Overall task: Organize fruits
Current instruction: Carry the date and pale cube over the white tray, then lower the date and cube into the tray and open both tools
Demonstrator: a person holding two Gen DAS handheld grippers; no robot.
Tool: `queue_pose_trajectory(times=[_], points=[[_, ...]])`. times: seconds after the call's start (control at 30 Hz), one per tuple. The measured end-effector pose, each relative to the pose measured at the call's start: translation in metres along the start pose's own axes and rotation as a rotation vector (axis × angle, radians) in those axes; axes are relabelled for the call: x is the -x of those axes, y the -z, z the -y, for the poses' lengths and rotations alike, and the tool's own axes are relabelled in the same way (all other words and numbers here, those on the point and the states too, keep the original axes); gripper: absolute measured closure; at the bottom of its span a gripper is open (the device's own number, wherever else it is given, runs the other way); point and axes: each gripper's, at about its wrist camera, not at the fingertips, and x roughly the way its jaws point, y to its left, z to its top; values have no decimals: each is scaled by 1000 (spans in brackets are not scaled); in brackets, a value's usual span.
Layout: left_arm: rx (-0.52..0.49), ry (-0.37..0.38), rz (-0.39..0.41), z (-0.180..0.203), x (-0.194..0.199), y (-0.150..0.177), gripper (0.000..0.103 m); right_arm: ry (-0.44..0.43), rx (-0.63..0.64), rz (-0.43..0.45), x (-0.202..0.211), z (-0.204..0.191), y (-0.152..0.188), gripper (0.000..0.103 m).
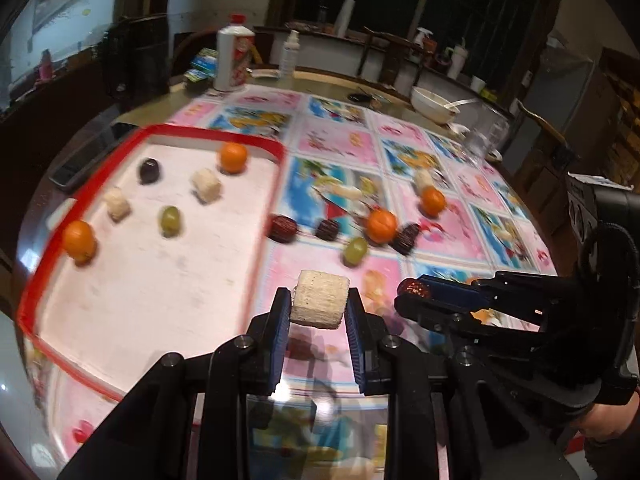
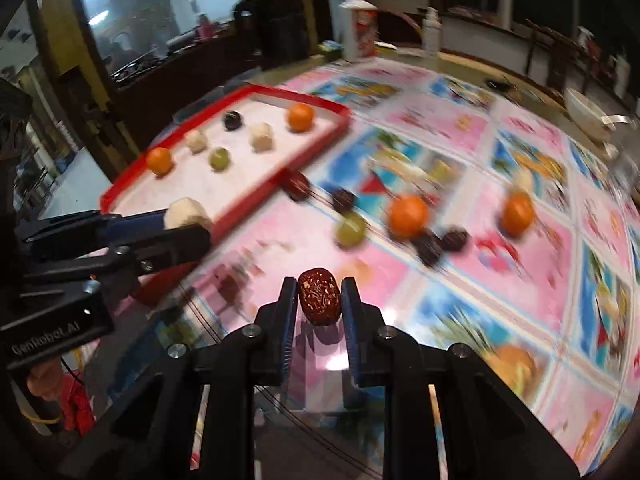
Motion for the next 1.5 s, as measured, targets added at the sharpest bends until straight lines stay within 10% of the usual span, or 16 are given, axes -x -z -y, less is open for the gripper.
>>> queue_pose_trajectory(times=[0.63, 1.27, 1.5], points=[[132, -247, -12, -141, -2, -11, 77, -122, 133, -12, -90, -102, -84, 79], [143, -267, -60, -158, -20, -7, 74, -79, 156, -79, -122, -113, -83, 79], [129, -304, -52, -155, -17, -5, 54, -65, 157, -92, -121, -113, -82, 79]])
